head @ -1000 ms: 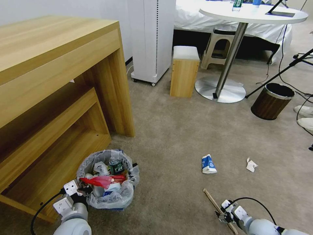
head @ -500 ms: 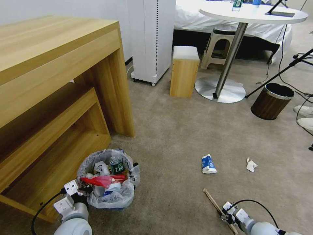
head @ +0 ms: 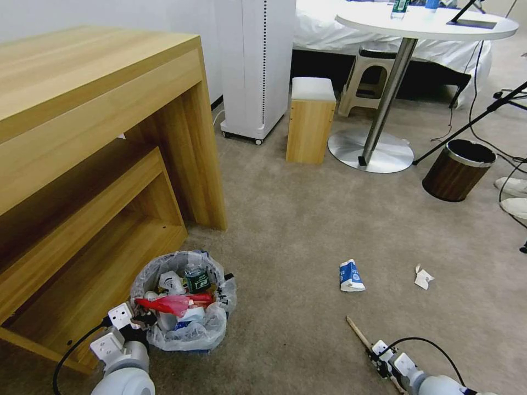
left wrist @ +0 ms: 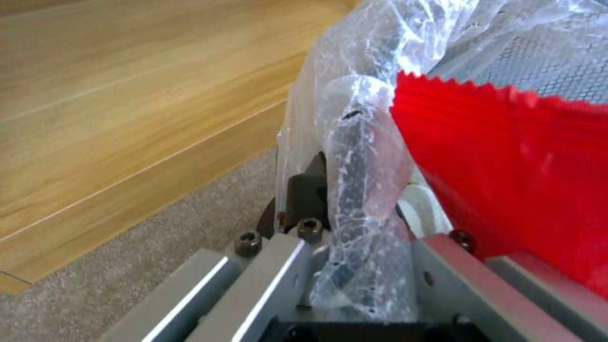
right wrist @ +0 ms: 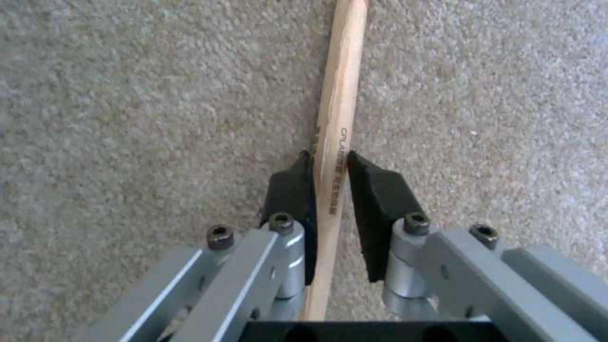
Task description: Pick up the trash bin and place the garbage on the floor into it.
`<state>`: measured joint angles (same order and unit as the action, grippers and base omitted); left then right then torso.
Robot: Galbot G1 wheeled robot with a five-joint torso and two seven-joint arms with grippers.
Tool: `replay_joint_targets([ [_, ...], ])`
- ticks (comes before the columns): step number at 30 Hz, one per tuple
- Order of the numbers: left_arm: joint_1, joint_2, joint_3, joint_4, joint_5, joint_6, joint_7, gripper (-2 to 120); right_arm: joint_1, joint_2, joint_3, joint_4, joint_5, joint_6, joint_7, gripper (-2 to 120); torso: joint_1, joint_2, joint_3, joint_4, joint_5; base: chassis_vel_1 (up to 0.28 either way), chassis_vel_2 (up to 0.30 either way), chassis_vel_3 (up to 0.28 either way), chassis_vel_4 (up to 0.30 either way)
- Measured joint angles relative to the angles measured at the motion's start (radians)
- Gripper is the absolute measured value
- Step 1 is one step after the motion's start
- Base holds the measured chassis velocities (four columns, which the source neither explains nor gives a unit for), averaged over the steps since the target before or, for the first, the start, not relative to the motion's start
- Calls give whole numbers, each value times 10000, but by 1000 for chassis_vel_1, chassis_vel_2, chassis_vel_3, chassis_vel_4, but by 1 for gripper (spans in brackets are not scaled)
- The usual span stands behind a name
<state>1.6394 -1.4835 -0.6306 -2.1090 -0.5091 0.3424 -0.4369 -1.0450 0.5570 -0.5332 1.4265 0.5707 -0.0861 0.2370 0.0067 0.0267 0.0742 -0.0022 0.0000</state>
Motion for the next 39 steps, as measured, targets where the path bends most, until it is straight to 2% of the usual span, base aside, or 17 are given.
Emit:
replay_joint_targets([
  [2, 1, -6, 12, -23, 0, -6, 2, 1, -17, 5, 7, -23, -43, 39, -3, 10, 0, 0, 0, 0, 0, 0, 0, 0, 0],
  [12, 24, -9, 8, -22, 14, -32, 5, 1, -90, 78, 42, -102, -167, 140, -31, 4, -1, 0, -1, 0, -2, 0, 0, 0, 0],
  [14, 19, -10, 5, -8, 17, -40, 6, 1, -101, 80, 58, -93, -175, 194, -29, 0, 0, 0, 0, 0, -1, 0, 0, 0, 0],
  [27, -84, -39, -13, 127, 39, -42, 11, 1, -78, -279, 231, 741, 9, 624, -112, 0, 0, 0, 0, 0, 2, 0, 0, 0, 0],
  [34, -74, -80, -7, 129, 77, -45, 11, 1, -149, -314, 160, 702, -67, 813, -255, 0, 0, 0, 1, 0, 1, 0, 0, 0, 0],
  [39, -81, -74, -24, 128, 78, -45, 11, 1, -233, -502, 173, 552, -100, 801, -208, 18, 0, 0, 0, 0, 0, 0, 0, 0, 0],
])
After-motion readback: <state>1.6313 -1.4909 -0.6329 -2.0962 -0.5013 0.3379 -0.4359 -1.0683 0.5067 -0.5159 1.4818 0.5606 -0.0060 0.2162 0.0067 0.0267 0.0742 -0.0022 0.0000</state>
